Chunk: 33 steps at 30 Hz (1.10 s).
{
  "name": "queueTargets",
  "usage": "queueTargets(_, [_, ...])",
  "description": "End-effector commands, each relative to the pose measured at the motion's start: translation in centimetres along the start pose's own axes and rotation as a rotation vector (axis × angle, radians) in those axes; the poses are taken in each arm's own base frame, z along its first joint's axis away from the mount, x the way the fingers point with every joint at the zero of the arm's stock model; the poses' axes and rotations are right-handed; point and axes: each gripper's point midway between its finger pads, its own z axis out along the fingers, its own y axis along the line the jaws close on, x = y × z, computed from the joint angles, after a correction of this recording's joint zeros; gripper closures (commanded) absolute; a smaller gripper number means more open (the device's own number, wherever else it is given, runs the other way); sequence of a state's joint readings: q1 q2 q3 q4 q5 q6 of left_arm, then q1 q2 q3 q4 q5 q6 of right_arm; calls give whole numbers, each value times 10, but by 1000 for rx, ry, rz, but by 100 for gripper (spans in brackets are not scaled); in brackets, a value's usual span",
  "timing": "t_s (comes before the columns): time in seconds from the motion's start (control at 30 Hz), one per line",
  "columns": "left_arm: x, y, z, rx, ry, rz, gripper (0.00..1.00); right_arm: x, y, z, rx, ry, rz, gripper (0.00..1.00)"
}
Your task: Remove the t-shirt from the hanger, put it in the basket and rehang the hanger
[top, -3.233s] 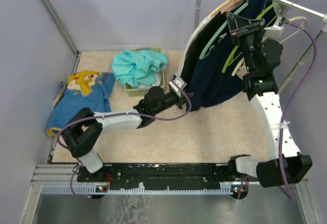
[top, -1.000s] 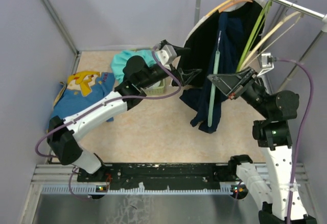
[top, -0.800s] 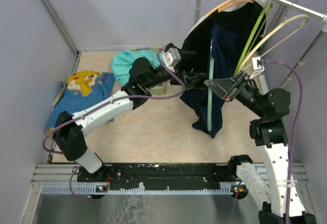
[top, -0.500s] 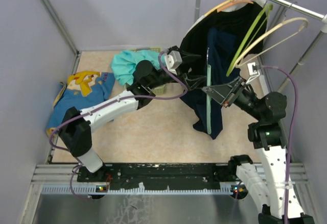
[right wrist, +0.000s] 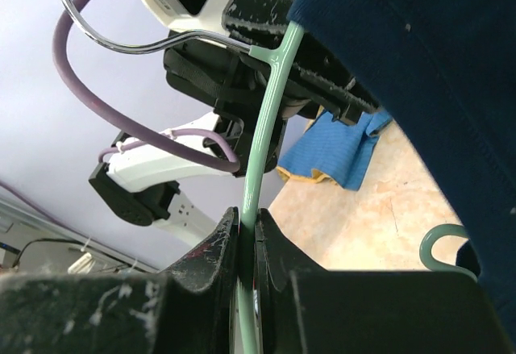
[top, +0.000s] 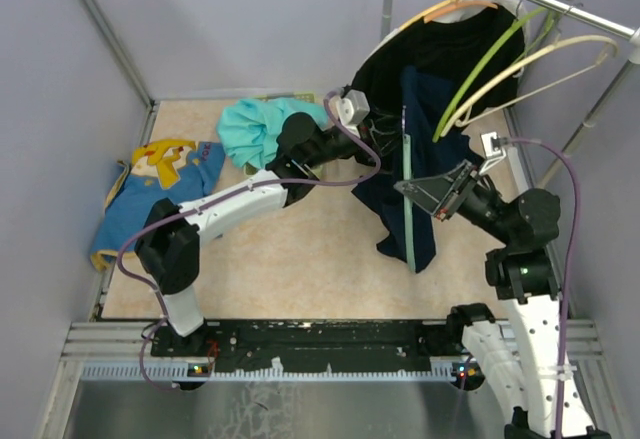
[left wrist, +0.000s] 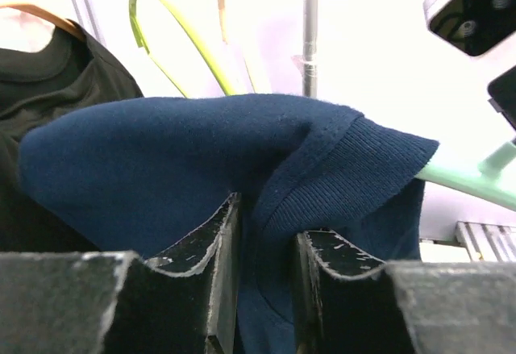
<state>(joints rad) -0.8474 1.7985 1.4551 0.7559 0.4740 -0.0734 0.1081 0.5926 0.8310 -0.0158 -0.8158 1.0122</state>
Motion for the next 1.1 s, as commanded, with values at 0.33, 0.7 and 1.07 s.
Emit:
queueTargets(0.33, [-56, 42, 7, -261, -109, -69, 100, 19, 37, -29, -52, 29, -113, 100])
queueTargets(0.7, [-40, 70, 39, -365, -64, -270, 100, 47, 54, -55, -62, 90, -152, 100])
queueTargets(1.07, [3, 79, 27, -435, 49, -256, 100, 38, 95, -65, -143, 74, -244, 100])
